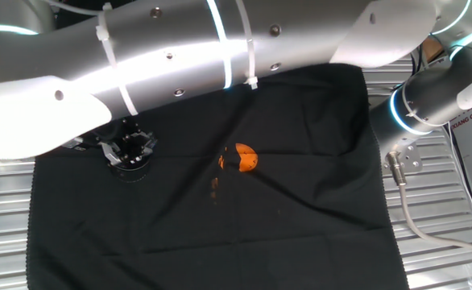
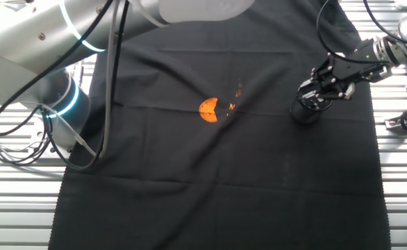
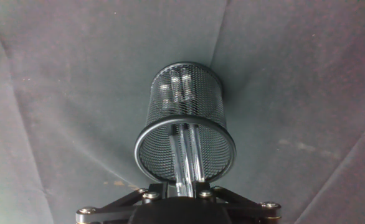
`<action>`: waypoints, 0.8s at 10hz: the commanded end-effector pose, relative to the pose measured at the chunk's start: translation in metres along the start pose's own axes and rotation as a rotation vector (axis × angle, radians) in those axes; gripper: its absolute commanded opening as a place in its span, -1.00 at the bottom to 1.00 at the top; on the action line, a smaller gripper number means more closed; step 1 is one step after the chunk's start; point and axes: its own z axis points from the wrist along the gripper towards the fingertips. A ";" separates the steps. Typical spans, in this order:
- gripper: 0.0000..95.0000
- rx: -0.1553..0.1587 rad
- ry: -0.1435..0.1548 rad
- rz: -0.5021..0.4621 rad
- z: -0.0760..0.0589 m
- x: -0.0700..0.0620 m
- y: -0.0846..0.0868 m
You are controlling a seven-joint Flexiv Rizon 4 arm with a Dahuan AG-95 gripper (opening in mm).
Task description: Put the pen into the pen holder
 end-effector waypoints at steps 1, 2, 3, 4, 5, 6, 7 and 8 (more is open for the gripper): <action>-0.60 -0.005 0.001 0.000 -0.001 -0.001 0.000; -0.60 -0.005 0.000 0.001 -0.002 -0.001 0.000; -0.60 -0.006 0.001 0.002 -0.003 -0.001 0.000; -0.60 -0.002 0.001 0.006 -0.006 -0.002 0.001; -0.60 -0.001 -0.004 0.015 -0.011 -0.003 0.002; -0.60 0.000 -0.011 0.022 -0.017 -0.002 0.003; -0.60 0.002 -0.018 0.025 -0.026 -0.001 0.006; -0.60 0.002 -0.035 0.031 -0.034 0.002 0.008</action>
